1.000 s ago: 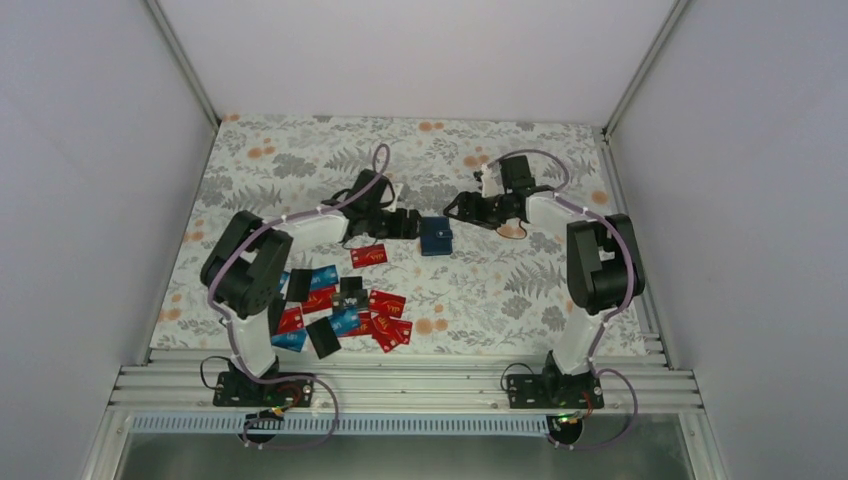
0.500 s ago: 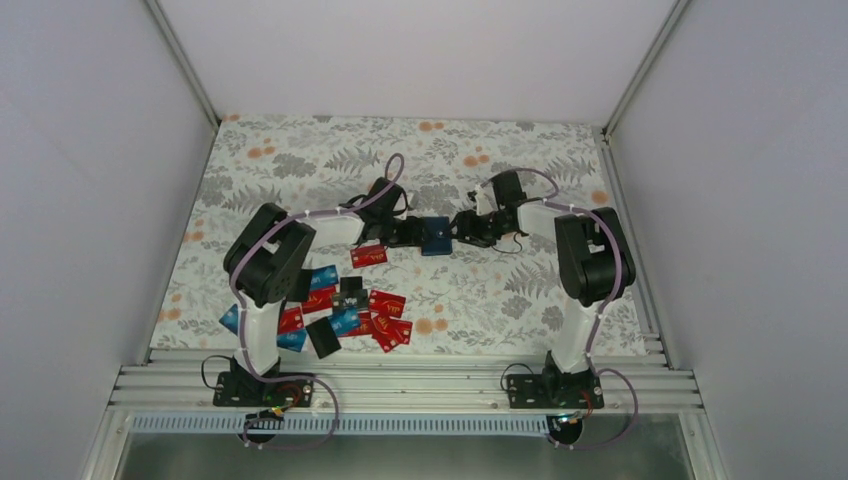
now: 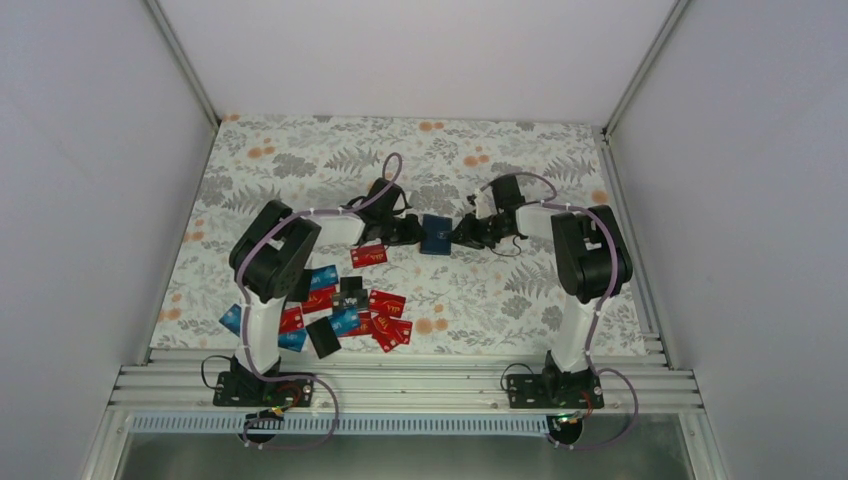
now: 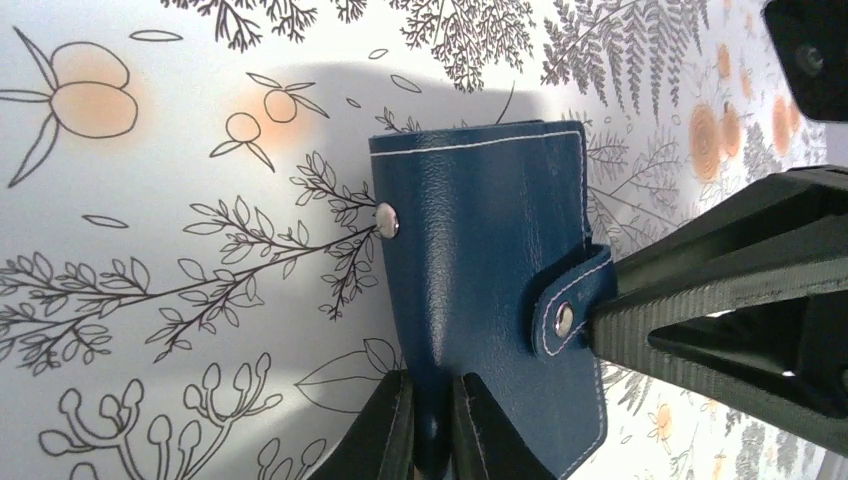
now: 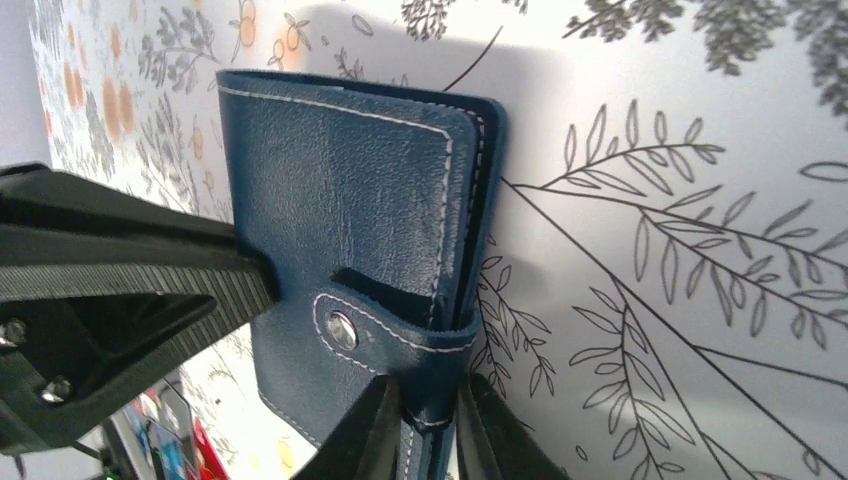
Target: Put the credit cards into the card holder
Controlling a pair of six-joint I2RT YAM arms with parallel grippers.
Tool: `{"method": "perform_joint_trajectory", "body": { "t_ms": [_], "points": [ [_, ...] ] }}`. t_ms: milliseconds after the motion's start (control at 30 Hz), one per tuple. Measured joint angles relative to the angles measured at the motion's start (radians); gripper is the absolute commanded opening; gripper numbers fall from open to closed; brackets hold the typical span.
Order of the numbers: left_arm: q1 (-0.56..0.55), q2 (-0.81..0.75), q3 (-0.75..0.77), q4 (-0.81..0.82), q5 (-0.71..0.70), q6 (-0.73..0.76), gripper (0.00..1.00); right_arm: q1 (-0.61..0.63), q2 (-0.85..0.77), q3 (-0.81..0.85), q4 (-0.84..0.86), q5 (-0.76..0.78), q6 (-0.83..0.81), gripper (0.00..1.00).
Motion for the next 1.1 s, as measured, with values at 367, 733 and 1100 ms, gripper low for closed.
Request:
{"method": "perform_joint_trajectory", "body": {
  "t_ms": [367, 733, 1100],
  "points": [
    [-0.014, -0.086, -0.075, 0.039, -0.016, 0.0, 0.02, 0.0, -0.017, -0.043, 0.024, -0.04, 0.022, 0.25],
    [-0.03, -0.297, -0.106, 0.008, -0.021, 0.096, 0.02, 0.011, -0.244, -0.174, 0.087, -0.072, 0.029, 0.9],
    [-0.03, -0.518, -0.106, -0.106, 0.06, 0.214, 0.02, 0.011, -0.469, -0.238, 0.249, -0.254, 0.075, 0.81]
  ]
}}
